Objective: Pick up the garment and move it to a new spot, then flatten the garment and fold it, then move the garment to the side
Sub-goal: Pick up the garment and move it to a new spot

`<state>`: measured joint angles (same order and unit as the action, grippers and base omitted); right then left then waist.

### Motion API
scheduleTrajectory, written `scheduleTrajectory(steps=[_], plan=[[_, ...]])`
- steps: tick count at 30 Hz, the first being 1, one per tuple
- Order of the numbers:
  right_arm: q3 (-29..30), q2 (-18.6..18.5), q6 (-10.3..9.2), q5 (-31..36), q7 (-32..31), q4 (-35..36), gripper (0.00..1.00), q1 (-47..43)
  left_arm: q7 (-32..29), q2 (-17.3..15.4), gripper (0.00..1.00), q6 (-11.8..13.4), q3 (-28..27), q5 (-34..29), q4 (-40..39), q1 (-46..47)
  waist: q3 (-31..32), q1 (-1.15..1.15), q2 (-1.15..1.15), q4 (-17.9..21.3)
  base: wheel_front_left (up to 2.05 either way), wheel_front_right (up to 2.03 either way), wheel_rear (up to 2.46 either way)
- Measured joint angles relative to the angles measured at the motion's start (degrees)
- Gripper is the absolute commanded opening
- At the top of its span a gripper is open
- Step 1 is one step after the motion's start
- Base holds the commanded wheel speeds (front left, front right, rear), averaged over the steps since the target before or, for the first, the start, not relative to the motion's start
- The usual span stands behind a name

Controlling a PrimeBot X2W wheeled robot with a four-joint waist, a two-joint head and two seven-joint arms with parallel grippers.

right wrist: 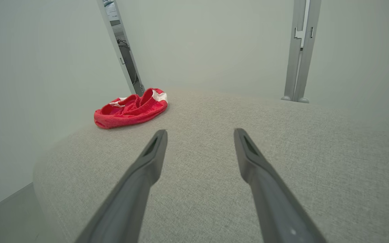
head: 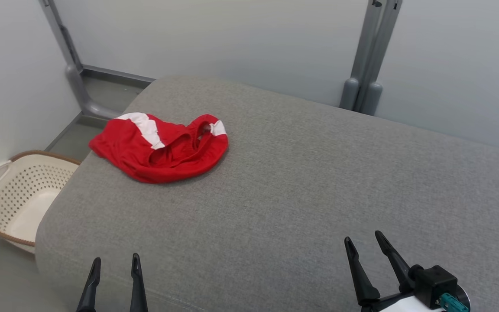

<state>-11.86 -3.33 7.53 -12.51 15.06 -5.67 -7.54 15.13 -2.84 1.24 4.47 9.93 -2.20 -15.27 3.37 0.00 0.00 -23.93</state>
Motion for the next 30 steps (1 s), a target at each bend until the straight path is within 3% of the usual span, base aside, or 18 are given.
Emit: scheduleTrajectory(steps=[6,17,25,30], plan=[[-0.1,0.3,0.00,-0.1,0.0,-0.1,1.00,0.0,0.0,0.0,1.00,-0.1,-0.4,-0.1,-0.1,-0.1,-0.4,0.00,0.00,-3.1,0.00,0.00,0.00],[0.4,-1.7,0.00,0.1,0.0,0.5,1.00,1.2,0.0,0.0,1.00,0.8,0.1,1.4,-1.2,2.4,-4.7,0.00,0.00,-3.5,0.00,0.00,0.00],[-0.3,-7.1,0.00,0.9,0.0,1.5,1.00,6.2,0.0,0.0,1.00,2.5,-1.4,5.7,-2.9,14.9,-12.0,0.00,0.00,-2.4,0.00,0.00,0.00],[-0.8,-10.7,0.00,1.2,0.0,2.0,1.00,9.2,0.0,-0.1,1.00,1.1,-3.4,4.4,6.8,27.1,-17.2,0.00,0.00,-1.5,0.00,0.00,0.00]])
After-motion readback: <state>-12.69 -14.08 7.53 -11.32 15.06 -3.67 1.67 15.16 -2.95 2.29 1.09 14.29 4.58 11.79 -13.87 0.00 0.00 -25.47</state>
